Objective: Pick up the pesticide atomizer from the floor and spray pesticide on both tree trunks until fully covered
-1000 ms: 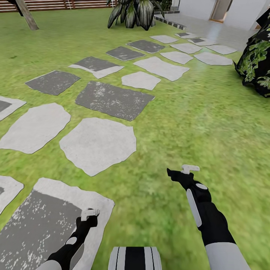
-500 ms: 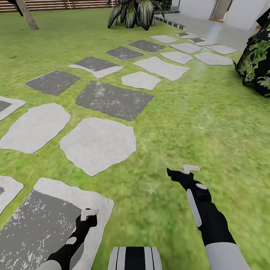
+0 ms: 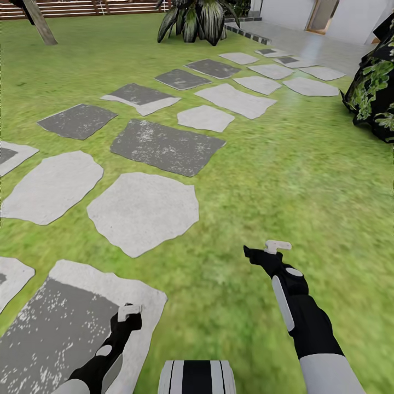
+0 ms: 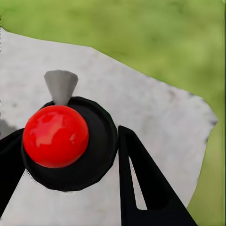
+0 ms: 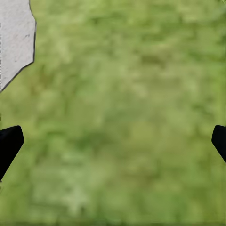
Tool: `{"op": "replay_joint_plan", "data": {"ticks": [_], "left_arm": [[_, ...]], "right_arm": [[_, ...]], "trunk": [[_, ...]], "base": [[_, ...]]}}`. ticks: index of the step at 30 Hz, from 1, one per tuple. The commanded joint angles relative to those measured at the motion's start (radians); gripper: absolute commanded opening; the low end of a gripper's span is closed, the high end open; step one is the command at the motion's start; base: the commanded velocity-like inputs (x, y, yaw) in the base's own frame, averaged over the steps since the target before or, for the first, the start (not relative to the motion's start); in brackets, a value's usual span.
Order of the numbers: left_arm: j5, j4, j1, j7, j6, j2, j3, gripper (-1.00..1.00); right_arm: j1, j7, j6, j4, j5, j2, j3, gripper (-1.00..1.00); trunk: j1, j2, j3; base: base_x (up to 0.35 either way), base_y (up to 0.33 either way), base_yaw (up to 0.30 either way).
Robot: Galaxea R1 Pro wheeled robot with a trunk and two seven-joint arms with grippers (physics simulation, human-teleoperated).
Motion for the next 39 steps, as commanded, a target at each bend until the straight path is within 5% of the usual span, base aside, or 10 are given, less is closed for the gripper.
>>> {"op": "replay_joint_plan", "data": {"ticks": [1,27,35,39], "left_arm": [[0.0,0.0,0.0,0.0,0.0,0.0,0.0,-1.0],[0.0,-0.047,-0.003,0.005,0.028,0.007,-0.001,-1.0],[-0.002,-0.149,-0.009,0.01,0.243,0.016,0.003,-1.0],[-0.002,-0.205,-0.015,0.004,0.424,0.019,0.006,-1.0]], "right_arm": [[0.0,0.0,0.0,0.0,0.0,0.0,0.0,1.0],[0.001,0.005,0.0,0.013,0.001,0.0,0.009,1.0],[0.001,-0.002,0.0,0.007,-0.001,0.01,0.084,1.0],[0.003,-0.006,0.003,0.002,-0.002,0.012,0.097,1.0]], "trunk": [[0.0,0.0,0.004],[-0.012,0.006,0.105],[-0.016,0.008,0.135],[-0.017,0.009,0.151]], "base": [[0.0,0.0,0.0],[0.0,0.0,0.0],[0.0,0.0,0.0],[0.0,0.0,0.0]]}}
